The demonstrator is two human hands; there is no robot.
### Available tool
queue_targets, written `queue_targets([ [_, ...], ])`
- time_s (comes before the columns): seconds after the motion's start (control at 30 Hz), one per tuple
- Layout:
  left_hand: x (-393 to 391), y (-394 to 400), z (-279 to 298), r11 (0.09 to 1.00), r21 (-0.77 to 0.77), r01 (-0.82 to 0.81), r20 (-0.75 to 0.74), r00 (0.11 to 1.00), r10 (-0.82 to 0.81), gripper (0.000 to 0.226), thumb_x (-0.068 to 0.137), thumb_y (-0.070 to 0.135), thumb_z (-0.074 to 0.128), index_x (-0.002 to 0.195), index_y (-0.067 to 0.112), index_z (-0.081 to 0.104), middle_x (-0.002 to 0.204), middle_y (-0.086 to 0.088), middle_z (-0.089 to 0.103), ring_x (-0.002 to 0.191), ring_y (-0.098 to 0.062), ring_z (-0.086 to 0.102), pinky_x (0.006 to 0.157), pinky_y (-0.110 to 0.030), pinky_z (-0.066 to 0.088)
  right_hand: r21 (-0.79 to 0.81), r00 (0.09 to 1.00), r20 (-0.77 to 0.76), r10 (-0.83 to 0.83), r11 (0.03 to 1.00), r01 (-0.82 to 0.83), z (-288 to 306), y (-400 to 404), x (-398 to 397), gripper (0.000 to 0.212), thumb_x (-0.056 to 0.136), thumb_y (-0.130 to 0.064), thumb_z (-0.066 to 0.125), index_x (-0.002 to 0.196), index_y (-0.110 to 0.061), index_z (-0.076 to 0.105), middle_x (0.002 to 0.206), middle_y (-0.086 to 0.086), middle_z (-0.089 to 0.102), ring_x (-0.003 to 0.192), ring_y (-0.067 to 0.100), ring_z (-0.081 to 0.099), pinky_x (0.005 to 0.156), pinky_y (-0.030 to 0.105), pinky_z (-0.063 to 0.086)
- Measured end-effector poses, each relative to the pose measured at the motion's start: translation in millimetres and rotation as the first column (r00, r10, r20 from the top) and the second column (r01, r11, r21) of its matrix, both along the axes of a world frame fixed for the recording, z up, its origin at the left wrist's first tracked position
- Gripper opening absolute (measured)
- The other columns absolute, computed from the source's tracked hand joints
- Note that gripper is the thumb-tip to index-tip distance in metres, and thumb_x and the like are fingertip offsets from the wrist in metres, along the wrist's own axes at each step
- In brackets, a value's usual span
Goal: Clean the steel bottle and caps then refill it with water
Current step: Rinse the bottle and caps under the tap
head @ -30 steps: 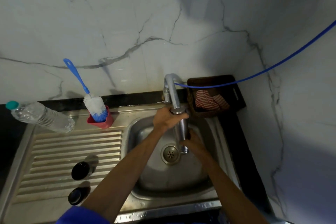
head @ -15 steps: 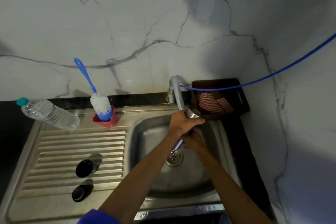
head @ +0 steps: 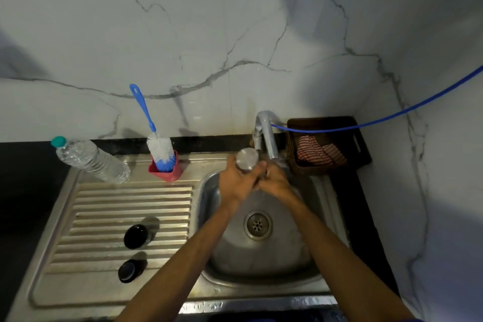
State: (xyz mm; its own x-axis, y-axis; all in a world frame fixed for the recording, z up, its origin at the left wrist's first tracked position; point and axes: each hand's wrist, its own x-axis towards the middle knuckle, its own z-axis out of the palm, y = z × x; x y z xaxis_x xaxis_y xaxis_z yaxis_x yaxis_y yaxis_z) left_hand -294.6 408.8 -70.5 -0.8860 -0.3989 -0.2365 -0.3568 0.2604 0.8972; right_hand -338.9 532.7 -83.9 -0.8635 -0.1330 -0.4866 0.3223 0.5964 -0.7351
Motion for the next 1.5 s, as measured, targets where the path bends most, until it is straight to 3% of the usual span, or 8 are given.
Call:
queue_targets([
  [0.13,13,-35,9,0.92,0.271,-0.283,0.208,0.95,0.231,0.062,0.079,0.073,0.074,0.112,0.022,0.066,0.1,-0.003,0.078,0.084,-0.02,0.078,0.074,-0.046,0.067,0.223,0.927,-0.041,0.373,0.908,-0.355,-2,-16,-13,0.07,0.062,-0.064,0.073,0.124,-0.041,0.05,0.108,-0.013,0.055,0.096,0.007,0.054,0.093,0.036,0.05],
  [0.27,14,-35,12,0.957,0.226,-0.184,0.256,0.959,0.124,0.06,0.082,0.08,0.065,0.091,0.021,0.072,0.085,-0.002,0.079,0.08,-0.021,0.078,0.077,-0.045,0.067,0.079,0.92,0.021,0.391,0.917,-0.392,6,6,-4,0.078,0.059,-0.05,0.089,0.128,-0.036,0.056,0.117,-0.011,0.063,0.102,0.009,0.061,0.087,0.031,0.052],
  [0.43,-17,21,13,0.98,0.171,0.103,0.2,0.97,-0.137,0.045,0.101,0.064,0.05,0.107,0.025,0.072,0.104,0.001,0.074,0.088,-0.012,0.067,0.087,-0.029,0.053,-0.255,0.979,0.202,-0.036,0.963,0.089,-19,33,27,0.073,0.064,-0.069,0.084,0.126,-0.034,0.065,0.115,-0.011,0.074,0.107,0.01,0.07,0.098,0.04,0.056],
  [0.63,-13,29,20,0.842,0.426,0.331,0.144,0.894,-0.424,0.049,0.102,0.058,0.053,0.136,0.024,0.047,0.119,-0.013,0.069,0.1,-0.023,0.072,0.092,-0.043,0.062,-0.596,0.803,0.48,-0.353,0.541,0.594,6,30,17,0.063,0.074,-0.026,0.07,0.133,-0.005,0.062,0.124,0.024,0.069,0.113,0.036,0.068,0.09,0.043,0.056],
  [0.77,9,4,3,0.863,0.275,0.424,0.068,0.887,-0.457,0.066,0.087,0.035,0.085,0.131,0.024,0.037,0.123,-0.003,0.066,0.11,-0.019,0.071,0.095,-0.038,0.062,-0.637,0.836,0.475,-0.276,0.548,0.543,17,20,27,0.052,0.087,-0.027,0.066,0.134,-0.006,0.062,0.12,0.021,0.07,0.108,0.034,0.069,0.078,0.041,0.06],
  [1.0,23,-31,5,0.862,0.421,0.283,0.214,0.892,-0.398,0.049,0.093,0.052,0.07,0.126,0.016,0.066,0.114,-0.016,0.076,0.101,-0.031,0.075,0.094,-0.044,0.061,-0.585,0.796,0.57,-0.204,0.579,0.568,22,9,16,0.058,0.085,-0.045,0.072,0.133,-0.015,0.058,0.126,0.021,0.067,0.112,0.039,0.066,0.088,0.055,0.055],
  [1.17,30,-10,-5,0.892,0.259,0.371,0.164,0.893,-0.419,0.06,0.083,0.019,0.087,0.129,0.014,0.049,0.11,0.002,0.068,0.099,-0.011,0.069,0.077,-0.016,0.057,-0.431,0.835,0.404,-0.374,0.727,0.534,18,-17,14,0.081,0.062,-0.056,0.09,0.126,-0.018,0.059,0.111,0.009,0.072,0.098,0.027,0.073,0.088,0.045,0.059],
  [1.5,7,14,-43,0.872,0.307,0.382,0.225,0.861,-0.457,0.09,0.053,0.039,0.095,0.135,0.027,0.06,0.12,0.003,0.075,0.113,-0.016,0.072,0.1,-0.046,0.059,-0.4,0.92,0.296,-0.257,0.841,0.364,24,31,9,0.043,0.068,-0.024,0.084,0.107,-0.022,0.066,0.102,0.005,0.073,0.089,0.022,0.072,0.08,0.042,0.059],
])
